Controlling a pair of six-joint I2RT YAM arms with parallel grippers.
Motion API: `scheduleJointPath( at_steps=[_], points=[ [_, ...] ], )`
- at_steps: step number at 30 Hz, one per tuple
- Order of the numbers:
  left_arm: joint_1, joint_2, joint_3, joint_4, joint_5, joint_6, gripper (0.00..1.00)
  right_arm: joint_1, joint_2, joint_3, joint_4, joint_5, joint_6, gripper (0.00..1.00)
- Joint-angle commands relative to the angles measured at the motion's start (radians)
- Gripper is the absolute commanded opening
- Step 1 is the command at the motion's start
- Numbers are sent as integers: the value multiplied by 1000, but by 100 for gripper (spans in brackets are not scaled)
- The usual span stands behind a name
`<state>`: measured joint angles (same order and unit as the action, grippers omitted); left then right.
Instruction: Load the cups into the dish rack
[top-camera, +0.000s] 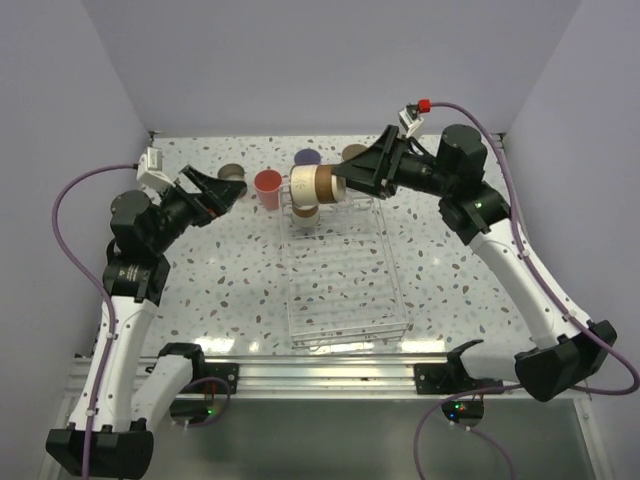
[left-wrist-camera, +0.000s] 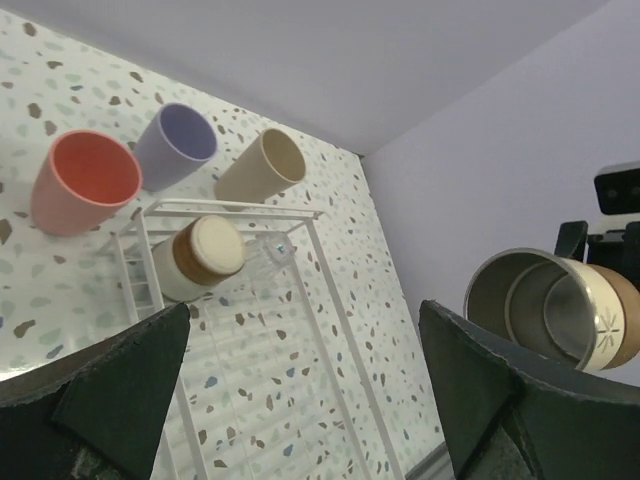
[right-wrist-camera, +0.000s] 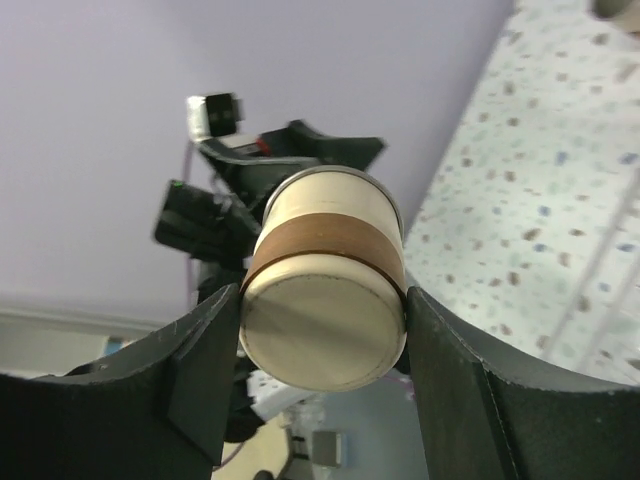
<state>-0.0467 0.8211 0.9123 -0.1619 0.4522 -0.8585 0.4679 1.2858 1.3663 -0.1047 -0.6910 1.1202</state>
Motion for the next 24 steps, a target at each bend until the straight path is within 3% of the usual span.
scheduleJointPath(
  at_steps=[1, 6, 12, 17, 24],
  points=[
    [2, -11, 69, -169, -135, 90, 100, -40, -11, 65, -293, 10, -221, 0],
    [2, 16, 103, -284, -185, 127, 100, -38, 64, 226, -675, 207, -489, 0],
    [2, 9, 112, -343, -196, 154, 100, -3, 164, 277, -883, 493, -601, 0],
    [2, 7, 106, -360, -187, 173, 100, 38, 250, 303, -928, 656, -642, 0],
    [2, 10, 126, -396, -172, 199, 100, 37, 368, 349, -942, 769, -680, 0]
  ],
)
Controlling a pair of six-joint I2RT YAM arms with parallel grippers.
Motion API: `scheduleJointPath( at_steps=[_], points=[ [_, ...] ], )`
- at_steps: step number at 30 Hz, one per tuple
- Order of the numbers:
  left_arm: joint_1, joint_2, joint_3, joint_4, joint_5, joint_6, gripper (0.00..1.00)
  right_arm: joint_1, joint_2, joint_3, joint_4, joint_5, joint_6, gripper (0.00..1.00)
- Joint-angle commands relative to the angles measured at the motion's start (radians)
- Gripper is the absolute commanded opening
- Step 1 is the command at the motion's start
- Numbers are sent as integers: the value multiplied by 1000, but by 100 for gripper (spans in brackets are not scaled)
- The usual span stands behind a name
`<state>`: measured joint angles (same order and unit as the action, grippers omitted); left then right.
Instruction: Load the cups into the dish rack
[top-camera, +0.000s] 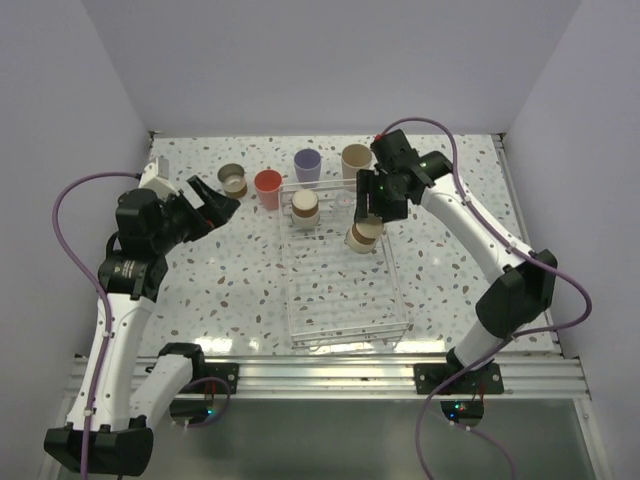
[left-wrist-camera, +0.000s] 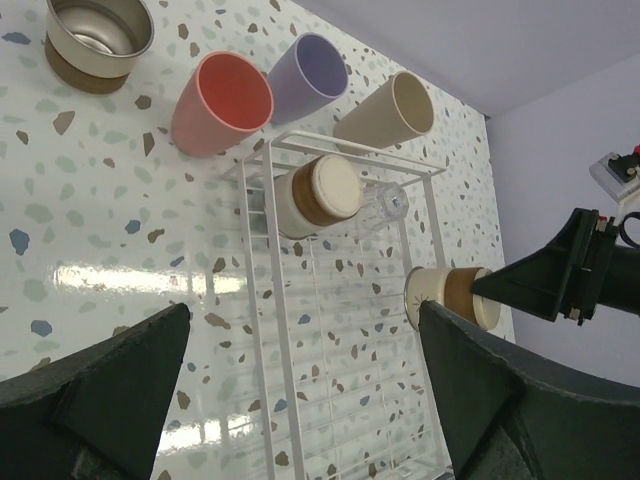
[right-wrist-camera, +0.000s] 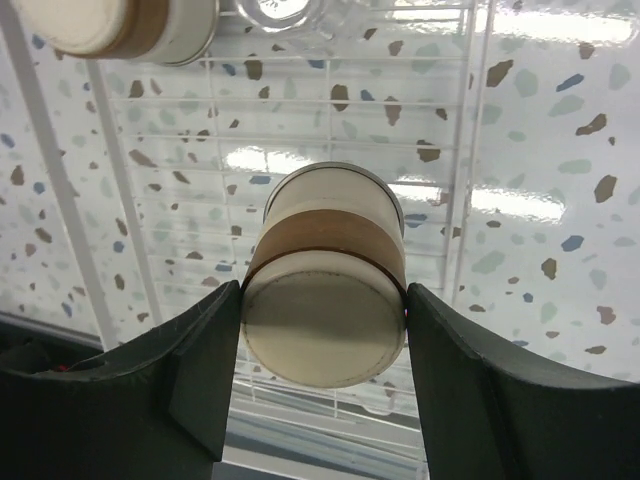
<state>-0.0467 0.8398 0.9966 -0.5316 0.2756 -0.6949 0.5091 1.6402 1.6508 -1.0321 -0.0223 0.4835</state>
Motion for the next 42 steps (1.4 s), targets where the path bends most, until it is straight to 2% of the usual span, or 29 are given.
scheduleJointPath(
  at_steps=[1, 10, 22, 25, 26, 32, 33, 36, 37, 42],
  points=[
    [2, -11, 39, -30, 5, 37, 100, -4, 38, 66, -10, 107, -45, 0],
    [2, -25, 43, -70, -3, 58, 100, -3, 158, 63, 37, 130, -83, 0],
    [2, -13, 46, -67, -9, 52, 100, -4, 217, 46, 69, 108, -105, 0],
    [2, -10, 43, -67, -15, 52, 100, -6, 231, 55, 69, 105, -106, 31],
    [2, -7, 42, -64, -13, 51, 100, -6, 233, 58, 69, 105, -108, 46],
    [2, 31, 51, -38, -16, 52, 100, -6, 236, 87, 61, 111, -115, 73],
    [2, 41, 63, -38, -25, 55, 100, -4, 236, 93, 57, 111, -117, 85],
    [2, 79, 91, -34, -35, 70, 100, -4, 227, 119, 41, 124, -121, 92],
    [2, 90, 97, -28, -35, 75, 100, -6, 221, 132, 38, 125, -123, 98],
    [2, 182, 142, -8, -59, 97, 100, -4, 178, 168, -11, 130, -125, 98]
  ],
)
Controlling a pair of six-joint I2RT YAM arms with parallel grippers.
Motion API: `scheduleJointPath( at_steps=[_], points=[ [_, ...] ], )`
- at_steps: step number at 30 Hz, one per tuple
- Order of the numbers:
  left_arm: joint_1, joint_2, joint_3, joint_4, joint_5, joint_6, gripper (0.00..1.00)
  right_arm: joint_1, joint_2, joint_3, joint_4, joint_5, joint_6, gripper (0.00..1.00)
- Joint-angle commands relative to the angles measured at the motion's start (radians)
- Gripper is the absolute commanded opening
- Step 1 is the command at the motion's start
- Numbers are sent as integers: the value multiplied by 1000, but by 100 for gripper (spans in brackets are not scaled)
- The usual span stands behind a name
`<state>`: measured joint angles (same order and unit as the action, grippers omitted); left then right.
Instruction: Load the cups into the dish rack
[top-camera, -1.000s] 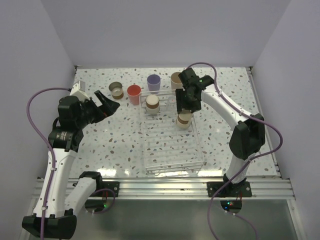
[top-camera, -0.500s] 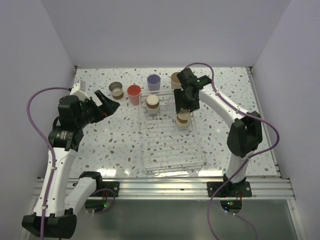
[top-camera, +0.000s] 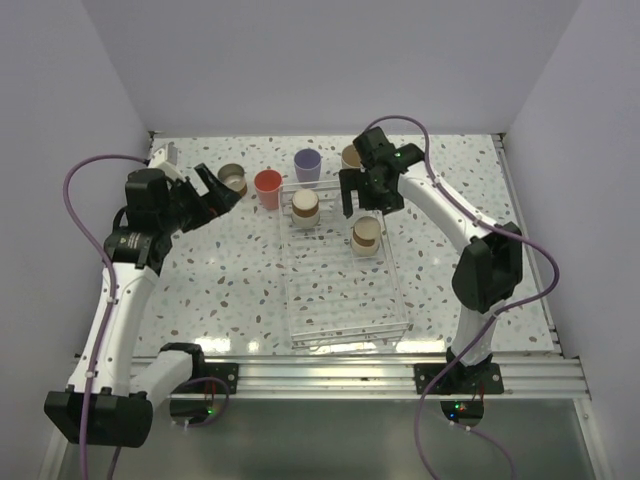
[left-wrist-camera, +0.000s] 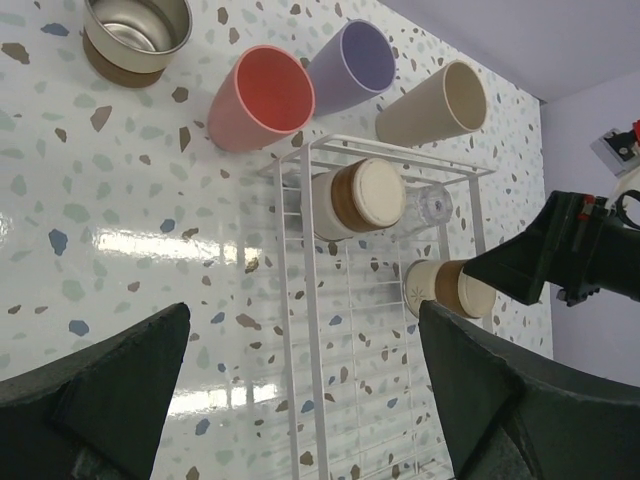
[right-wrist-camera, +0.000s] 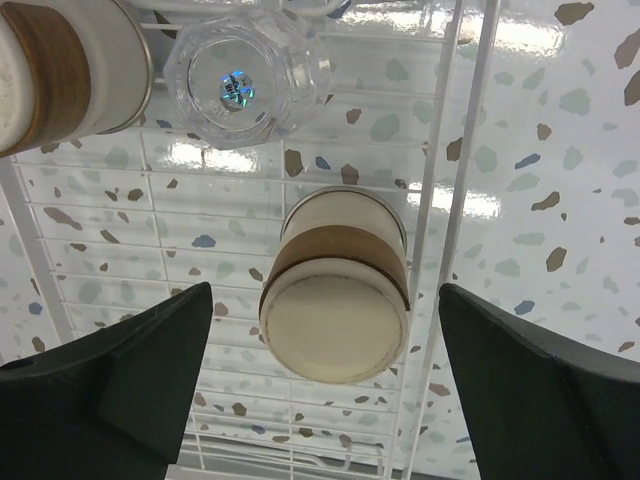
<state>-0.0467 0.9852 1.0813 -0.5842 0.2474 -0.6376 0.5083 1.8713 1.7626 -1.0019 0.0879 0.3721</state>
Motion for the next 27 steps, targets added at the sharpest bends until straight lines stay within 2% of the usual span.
scheduleJointPath(
  at_steps=[1, 8, 13, 20, 27],
  points=[
    [2, 71, 68, 46, -36, 45, 100, -4, -69, 69, -46, 22, -12, 98],
    [2, 271, 158, 76, -37, 88, 99, -4, -239, 80, -110, 42, -7, 98],
    [-1, 465, 236, 75, -59, 105, 92, -2, -424, -53, -129, 41, 37, 98],
    [-36, 681, 409, 95, -94, 139, 90, -4, -612, -189, -179, 91, 94, 98],
    [-56, 829, 460, 127, -123, 171, 87, -8, -690, -219, -256, 182, 90, 98]
  ],
)
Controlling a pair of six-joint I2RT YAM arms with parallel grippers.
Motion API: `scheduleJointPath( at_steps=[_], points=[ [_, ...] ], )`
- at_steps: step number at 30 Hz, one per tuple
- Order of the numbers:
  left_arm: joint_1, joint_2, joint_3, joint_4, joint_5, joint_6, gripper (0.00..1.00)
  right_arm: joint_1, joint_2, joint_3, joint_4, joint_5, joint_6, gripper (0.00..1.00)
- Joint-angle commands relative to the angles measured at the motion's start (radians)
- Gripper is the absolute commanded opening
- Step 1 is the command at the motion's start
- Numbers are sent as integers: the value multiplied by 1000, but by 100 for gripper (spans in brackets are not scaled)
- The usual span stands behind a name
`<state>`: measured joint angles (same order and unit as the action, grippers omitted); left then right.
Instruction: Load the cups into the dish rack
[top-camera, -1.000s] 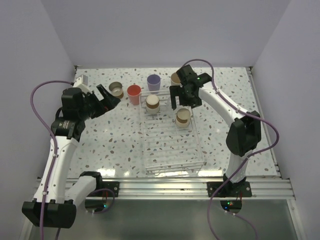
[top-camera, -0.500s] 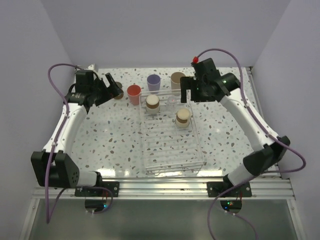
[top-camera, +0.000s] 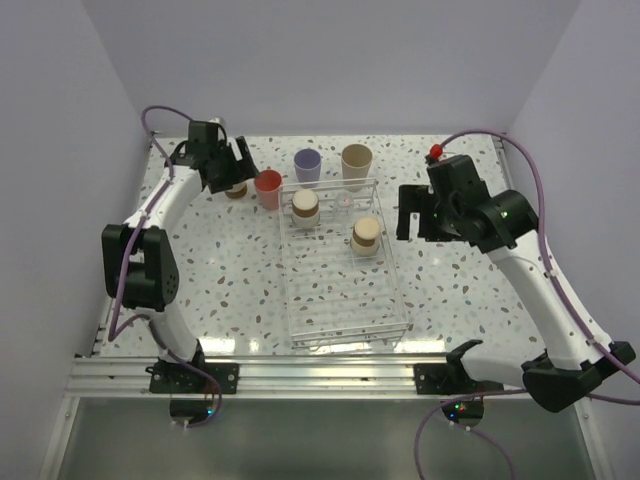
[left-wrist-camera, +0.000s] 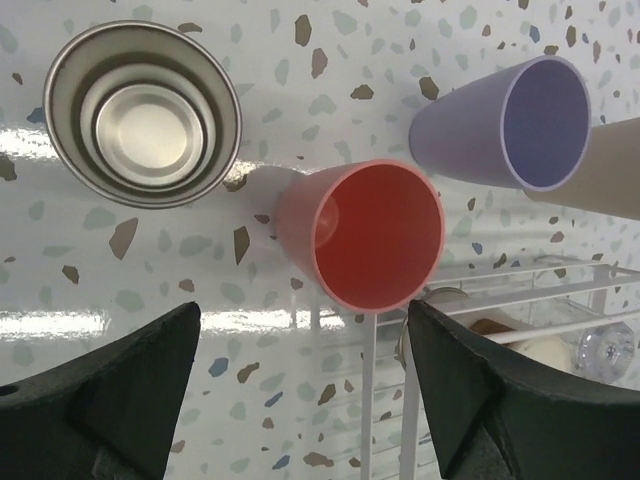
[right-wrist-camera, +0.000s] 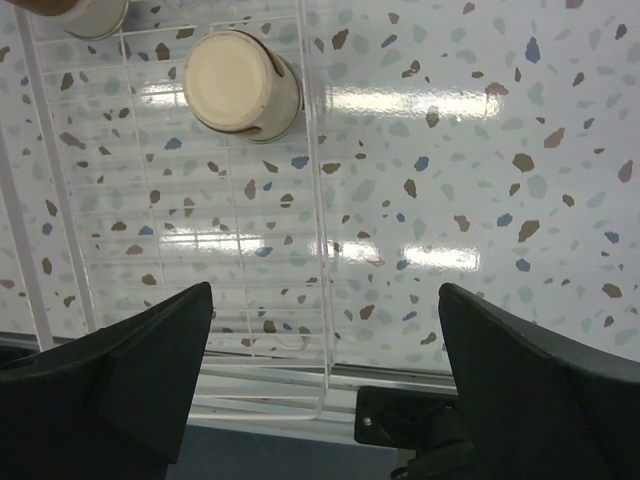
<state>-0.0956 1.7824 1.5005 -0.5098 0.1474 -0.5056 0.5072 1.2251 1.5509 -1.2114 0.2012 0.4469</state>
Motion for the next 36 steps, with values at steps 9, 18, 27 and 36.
scheduleJointPath(
  at_steps=[9, 18, 27, 36],
  points=[
    [-64, 155, 69, 111, -14, 62, 58, -9, -38, -86, -17, 27, 36, 98],
    [-69, 232, 165, 68, -80, 78, 0, -10, 28, -58, 18, 10, 15, 98],
    [13, 126, 77, 83, -66, 62, 0, -9, 122, 58, 46, -58, -23, 98],
    [26, -113, -6, 152, 40, 12, 0, -10, 241, 239, 127, -201, 22, 98]
  ],
)
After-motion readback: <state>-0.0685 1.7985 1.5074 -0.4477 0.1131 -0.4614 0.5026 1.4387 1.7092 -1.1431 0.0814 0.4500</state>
